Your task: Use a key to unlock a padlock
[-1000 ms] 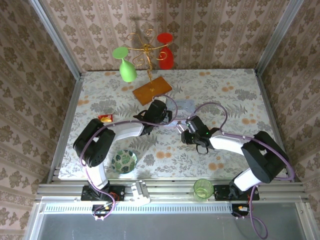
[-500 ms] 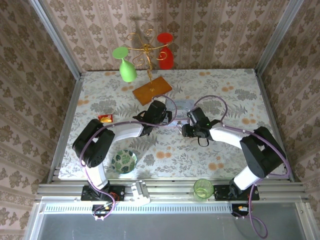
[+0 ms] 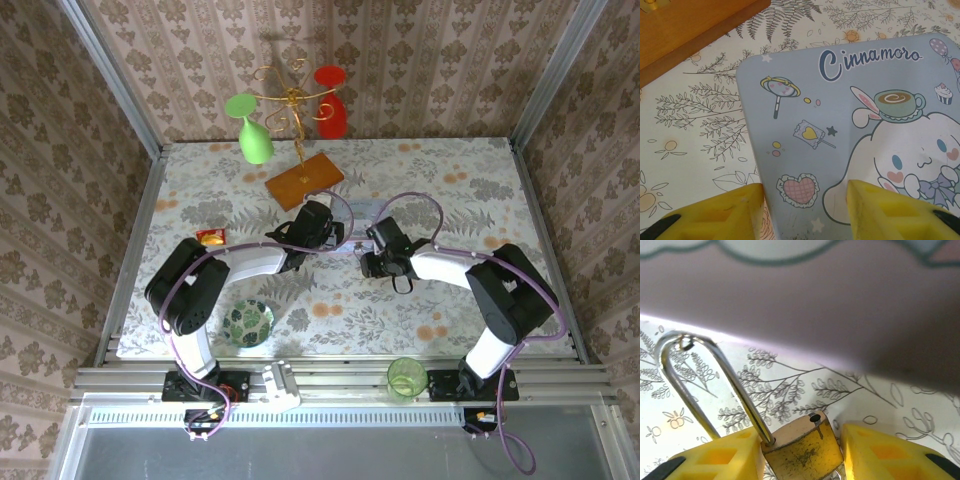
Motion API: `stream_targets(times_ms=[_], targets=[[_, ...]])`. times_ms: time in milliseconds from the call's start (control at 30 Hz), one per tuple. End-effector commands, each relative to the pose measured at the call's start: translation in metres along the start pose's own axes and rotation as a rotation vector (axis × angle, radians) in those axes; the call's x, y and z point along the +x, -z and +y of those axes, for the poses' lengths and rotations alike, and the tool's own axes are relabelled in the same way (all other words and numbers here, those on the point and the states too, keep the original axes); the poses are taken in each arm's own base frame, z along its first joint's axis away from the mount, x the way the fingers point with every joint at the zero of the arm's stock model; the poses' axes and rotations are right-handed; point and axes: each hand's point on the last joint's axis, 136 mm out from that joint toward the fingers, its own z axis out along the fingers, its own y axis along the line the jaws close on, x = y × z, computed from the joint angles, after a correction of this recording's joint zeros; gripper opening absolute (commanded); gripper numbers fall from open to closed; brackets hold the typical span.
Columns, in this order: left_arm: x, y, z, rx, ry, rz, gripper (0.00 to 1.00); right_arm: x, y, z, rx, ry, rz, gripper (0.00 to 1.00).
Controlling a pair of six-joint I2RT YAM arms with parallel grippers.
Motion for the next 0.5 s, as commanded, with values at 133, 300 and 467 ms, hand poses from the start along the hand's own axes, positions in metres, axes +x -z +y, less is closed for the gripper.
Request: stream_targets(times_ms=[133,300,467], targets=[[0.026,0.002,-0.003,0.019,-0.009,0.082,0.46,0.004,-0.009,0.0,0.09,0.083,-0.001,0.35],[0.032,-0.001,-0.005,0.02,-0.005,0.094,0.44,0.0,-0.01,0.003,0.072,-0.019,-0.056,0.27],[0.038,-0.003,-0.004,0.024,0.01,0.104,0.43,0.002,-0.008,0.003,0.115,-0.157,-0.09,0.18]])
